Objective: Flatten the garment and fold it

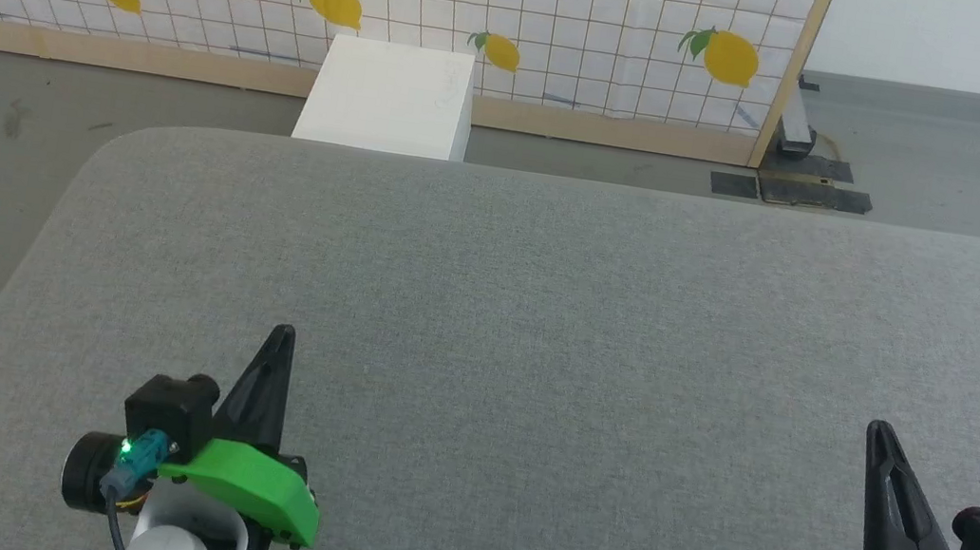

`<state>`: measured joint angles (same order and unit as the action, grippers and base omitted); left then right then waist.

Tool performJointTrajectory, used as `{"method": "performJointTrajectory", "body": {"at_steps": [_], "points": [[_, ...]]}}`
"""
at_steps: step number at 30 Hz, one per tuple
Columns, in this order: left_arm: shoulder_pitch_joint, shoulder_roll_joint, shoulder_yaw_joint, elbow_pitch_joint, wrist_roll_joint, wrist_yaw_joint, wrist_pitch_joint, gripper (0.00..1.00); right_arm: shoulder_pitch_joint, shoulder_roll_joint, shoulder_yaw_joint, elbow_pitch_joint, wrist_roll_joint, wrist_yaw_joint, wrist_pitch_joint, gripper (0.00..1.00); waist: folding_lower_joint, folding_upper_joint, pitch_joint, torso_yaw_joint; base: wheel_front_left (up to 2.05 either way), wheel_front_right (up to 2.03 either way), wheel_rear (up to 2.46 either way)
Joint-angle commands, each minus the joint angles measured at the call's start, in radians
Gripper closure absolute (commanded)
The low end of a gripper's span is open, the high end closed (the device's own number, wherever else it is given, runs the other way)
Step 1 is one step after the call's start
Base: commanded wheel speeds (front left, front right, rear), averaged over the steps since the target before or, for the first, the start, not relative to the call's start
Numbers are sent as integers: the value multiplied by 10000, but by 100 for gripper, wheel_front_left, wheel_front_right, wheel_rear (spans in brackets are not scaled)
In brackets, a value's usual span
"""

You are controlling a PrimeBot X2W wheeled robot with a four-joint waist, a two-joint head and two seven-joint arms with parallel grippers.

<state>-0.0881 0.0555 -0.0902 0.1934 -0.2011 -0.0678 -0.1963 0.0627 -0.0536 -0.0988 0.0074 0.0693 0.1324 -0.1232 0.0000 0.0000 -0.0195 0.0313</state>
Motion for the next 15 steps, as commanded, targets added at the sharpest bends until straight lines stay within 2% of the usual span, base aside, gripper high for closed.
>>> {"method": "performJointTrajectory", "body": {"at_steps": [1,15], "points": [[176,-13,45,-70,184,95,51,100,-134,8,47,-17,-75,-4,50,100,0,0,3,-4,0,0,0],[280,-19,171,-345,453,181,333,100,-207,12,186,-26,-166,-6,224,100,0,0,31,-50,0,0,0]]}}
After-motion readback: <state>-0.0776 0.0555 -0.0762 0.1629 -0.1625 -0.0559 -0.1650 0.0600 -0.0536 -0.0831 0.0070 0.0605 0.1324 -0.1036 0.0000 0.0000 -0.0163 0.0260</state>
